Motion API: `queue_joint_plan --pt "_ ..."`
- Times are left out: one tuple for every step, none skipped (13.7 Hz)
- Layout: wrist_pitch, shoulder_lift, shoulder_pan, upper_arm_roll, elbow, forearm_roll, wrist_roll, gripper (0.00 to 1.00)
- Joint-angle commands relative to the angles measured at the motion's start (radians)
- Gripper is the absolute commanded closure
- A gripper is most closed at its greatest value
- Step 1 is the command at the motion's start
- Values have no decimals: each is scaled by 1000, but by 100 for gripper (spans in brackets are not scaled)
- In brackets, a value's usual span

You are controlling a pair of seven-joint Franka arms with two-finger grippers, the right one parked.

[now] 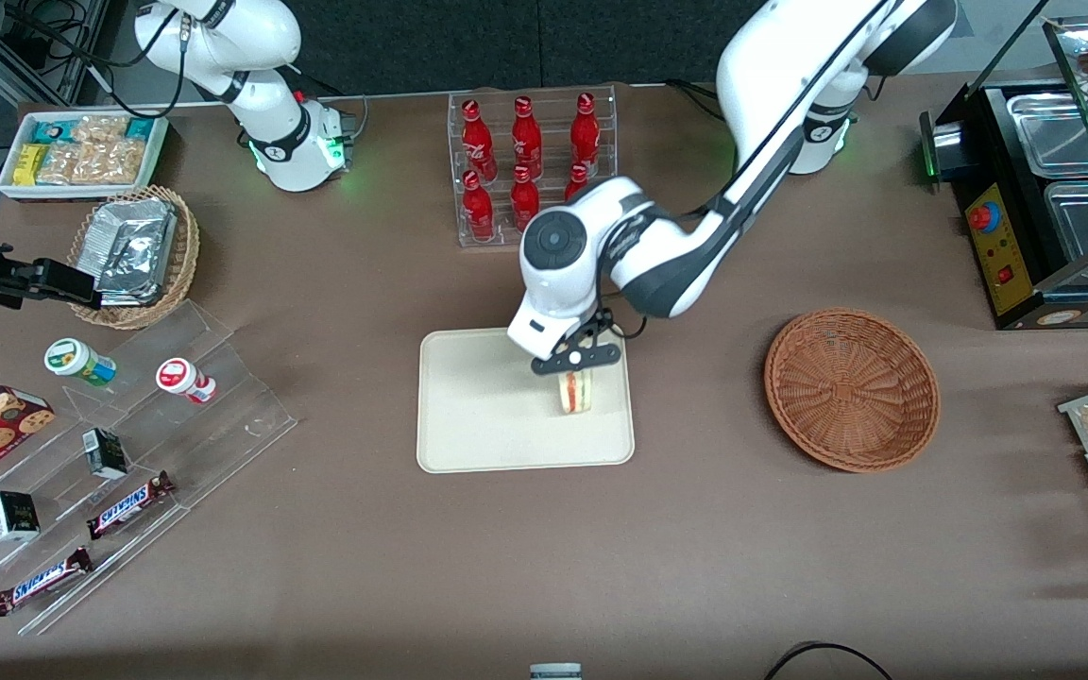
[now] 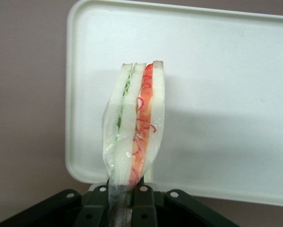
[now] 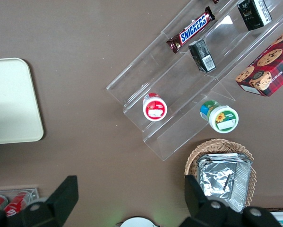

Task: Place sandwich from basket to tray
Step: 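Lower the sandwich onto the cream tray and open the left gripper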

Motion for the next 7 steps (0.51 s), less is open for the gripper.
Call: queue_joint_plan --pt "-2 51 -43 27 69 19 -14 100" --pt "13 63 -46 27 73 36 -16 100" --pt "36 78 -49 27 82 53 -19 100" --pt "41 95 -64 28 92 58 -38 100" --pt "41 110 -70 28 108 71 -55 100" --pt "42 118 -70 28 109 88 -66 100" --pt "42 123 -72 28 109 91 -74 100"
